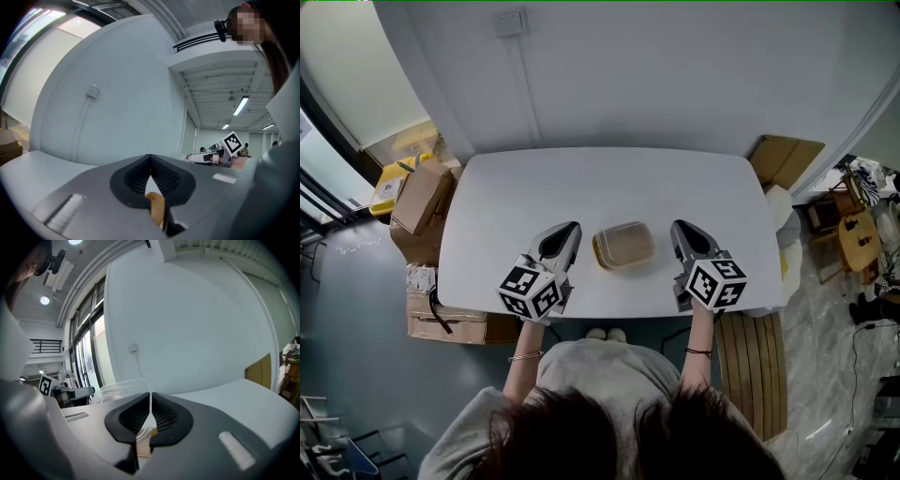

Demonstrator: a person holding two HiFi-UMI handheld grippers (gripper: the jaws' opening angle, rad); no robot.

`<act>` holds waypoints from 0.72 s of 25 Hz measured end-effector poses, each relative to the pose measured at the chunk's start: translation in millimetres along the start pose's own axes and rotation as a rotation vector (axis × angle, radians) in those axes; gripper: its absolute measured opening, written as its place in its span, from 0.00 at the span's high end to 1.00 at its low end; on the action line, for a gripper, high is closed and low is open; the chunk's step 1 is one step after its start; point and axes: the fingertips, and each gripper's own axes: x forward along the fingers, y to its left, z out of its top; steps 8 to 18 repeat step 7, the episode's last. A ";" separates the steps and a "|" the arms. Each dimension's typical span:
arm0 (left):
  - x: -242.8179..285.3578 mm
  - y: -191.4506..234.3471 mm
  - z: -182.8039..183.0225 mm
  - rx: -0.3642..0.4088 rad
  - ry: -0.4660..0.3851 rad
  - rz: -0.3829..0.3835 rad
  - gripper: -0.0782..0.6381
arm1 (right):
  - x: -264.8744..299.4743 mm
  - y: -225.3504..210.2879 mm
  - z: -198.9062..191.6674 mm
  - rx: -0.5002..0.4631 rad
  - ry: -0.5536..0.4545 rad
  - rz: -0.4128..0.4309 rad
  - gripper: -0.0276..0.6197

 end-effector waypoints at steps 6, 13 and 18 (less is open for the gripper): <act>0.8 1.6 -1.1 0.000 0.004 -0.002 0.91 | 2.9 1.1 -2.2 -0.001 0.008 0.006 0.91; 0.8 1.9 -1.3 -0.001 0.004 -0.002 0.91 | 3.4 1.4 -2.5 -0.001 0.009 0.006 0.91; 0.8 1.9 -1.3 -0.001 0.004 -0.002 0.91 | 3.4 1.4 -2.5 -0.001 0.009 0.006 0.91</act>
